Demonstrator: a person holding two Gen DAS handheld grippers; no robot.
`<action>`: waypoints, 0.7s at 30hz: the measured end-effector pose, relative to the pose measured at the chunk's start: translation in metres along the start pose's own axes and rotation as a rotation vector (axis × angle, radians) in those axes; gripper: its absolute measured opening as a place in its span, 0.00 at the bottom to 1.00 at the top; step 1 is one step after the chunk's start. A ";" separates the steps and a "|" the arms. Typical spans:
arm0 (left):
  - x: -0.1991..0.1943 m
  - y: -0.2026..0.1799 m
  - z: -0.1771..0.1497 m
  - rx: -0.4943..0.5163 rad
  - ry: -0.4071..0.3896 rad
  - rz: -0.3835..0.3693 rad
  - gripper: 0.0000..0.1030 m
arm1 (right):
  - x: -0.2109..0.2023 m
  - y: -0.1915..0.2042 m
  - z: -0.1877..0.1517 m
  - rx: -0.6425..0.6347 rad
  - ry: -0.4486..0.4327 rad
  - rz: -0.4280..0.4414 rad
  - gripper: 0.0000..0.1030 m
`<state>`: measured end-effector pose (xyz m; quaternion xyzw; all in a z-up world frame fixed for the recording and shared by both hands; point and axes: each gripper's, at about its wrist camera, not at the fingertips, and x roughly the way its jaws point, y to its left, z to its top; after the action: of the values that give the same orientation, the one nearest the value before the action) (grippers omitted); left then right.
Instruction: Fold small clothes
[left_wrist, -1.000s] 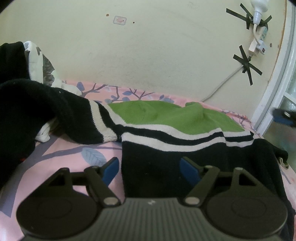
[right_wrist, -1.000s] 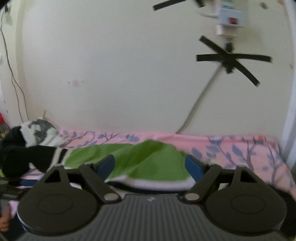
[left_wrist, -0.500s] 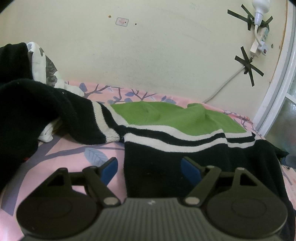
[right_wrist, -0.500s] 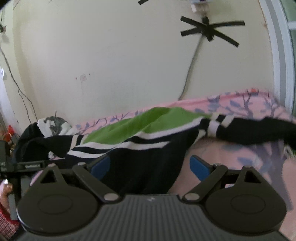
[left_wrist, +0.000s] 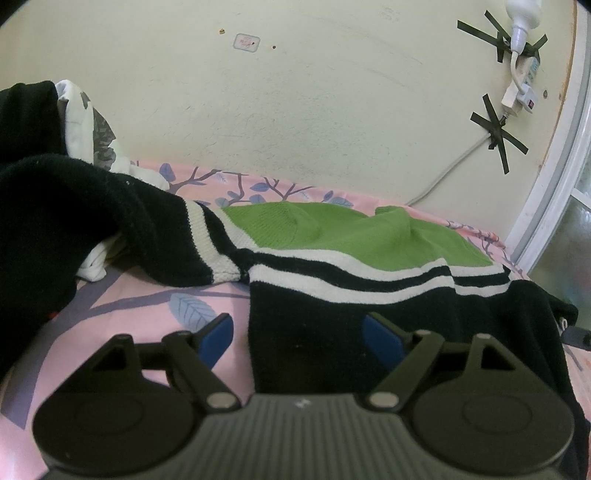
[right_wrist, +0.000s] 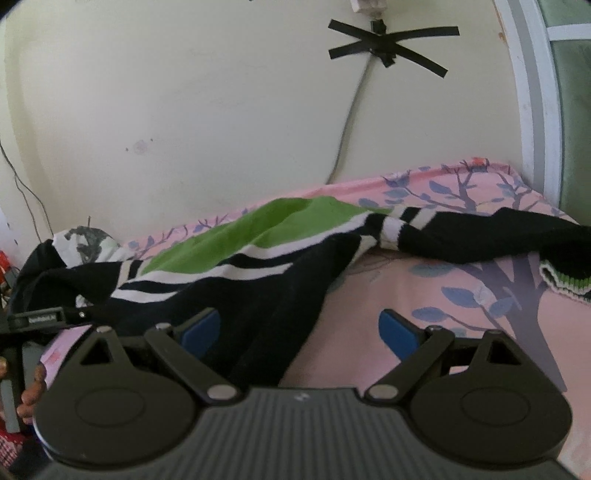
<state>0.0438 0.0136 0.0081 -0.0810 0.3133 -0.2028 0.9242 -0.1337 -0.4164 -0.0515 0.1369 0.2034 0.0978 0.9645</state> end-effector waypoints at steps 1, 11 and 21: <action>0.000 0.000 0.000 -0.001 0.000 0.000 0.78 | 0.000 0.000 -0.001 -0.001 0.001 -0.004 0.83; -0.001 -0.002 -0.001 0.009 -0.017 -0.004 0.85 | 0.002 -0.003 -0.002 0.020 0.014 0.006 0.83; 0.001 -0.001 -0.001 0.002 -0.007 -0.011 0.85 | -0.002 -0.004 -0.002 0.013 0.011 0.021 0.82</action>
<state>0.0431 0.0120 0.0072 -0.0828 0.3094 -0.2079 0.9242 -0.1354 -0.4200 -0.0536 0.1448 0.2081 0.1073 0.9614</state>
